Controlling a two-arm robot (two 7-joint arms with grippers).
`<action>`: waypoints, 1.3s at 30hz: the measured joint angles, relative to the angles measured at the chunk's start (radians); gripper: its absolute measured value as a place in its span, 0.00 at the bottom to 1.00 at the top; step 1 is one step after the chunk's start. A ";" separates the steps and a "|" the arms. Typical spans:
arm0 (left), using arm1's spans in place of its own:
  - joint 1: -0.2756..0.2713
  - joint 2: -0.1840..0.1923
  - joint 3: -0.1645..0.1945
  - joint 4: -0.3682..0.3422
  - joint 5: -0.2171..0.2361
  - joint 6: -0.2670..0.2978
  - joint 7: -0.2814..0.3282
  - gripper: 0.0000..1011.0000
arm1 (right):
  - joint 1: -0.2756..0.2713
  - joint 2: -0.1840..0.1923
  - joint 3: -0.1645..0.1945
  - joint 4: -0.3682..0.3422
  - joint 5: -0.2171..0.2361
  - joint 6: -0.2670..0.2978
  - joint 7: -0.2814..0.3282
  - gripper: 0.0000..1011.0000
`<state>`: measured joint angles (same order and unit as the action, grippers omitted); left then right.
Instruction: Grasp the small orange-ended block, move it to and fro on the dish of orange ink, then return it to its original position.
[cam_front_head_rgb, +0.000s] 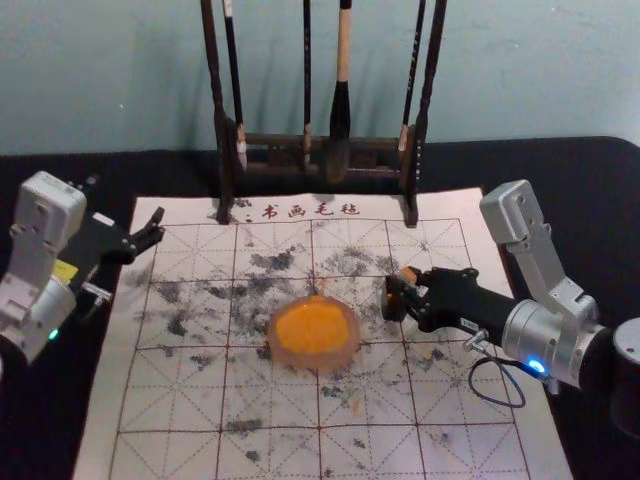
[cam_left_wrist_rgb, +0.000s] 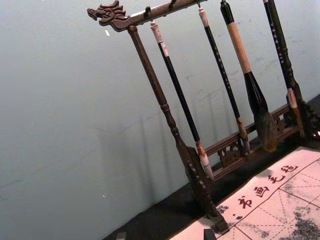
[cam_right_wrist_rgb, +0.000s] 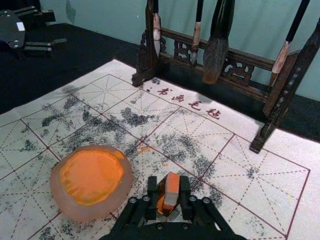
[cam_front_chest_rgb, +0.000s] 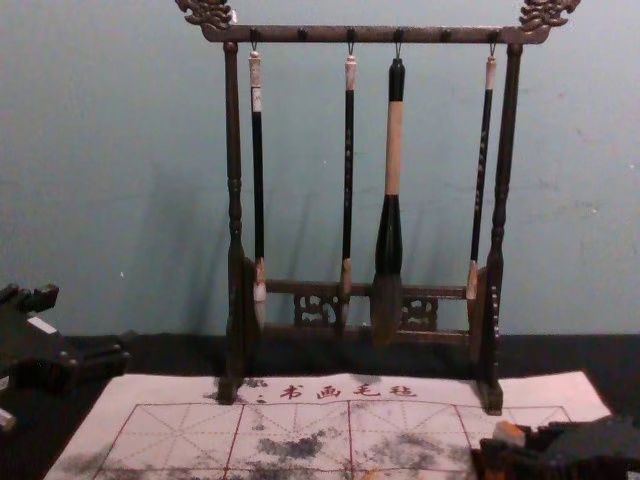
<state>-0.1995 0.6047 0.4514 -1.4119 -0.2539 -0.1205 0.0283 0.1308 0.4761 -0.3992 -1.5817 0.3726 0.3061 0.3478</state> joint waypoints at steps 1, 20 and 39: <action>0.000 0.000 0.000 0.000 0.000 0.000 0.000 0.99 | 0.000 0.000 0.000 0.000 0.000 0.000 0.000 0.24; 0.000 0.000 0.000 0.000 0.000 0.000 0.000 0.99 | 0.000 0.001 0.000 -0.001 0.002 0.000 0.001 0.82; 0.000 0.000 0.000 0.000 0.000 0.000 0.000 0.99 | -0.038 -0.064 0.134 -0.038 -0.065 -0.336 -0.090 0.99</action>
<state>-0.1996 0.6047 0.4514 -1.4120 -0.2539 -0.1205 0.0283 0.0925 0.4118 -0.2653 -1.6194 0.3077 -0.0294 0.2582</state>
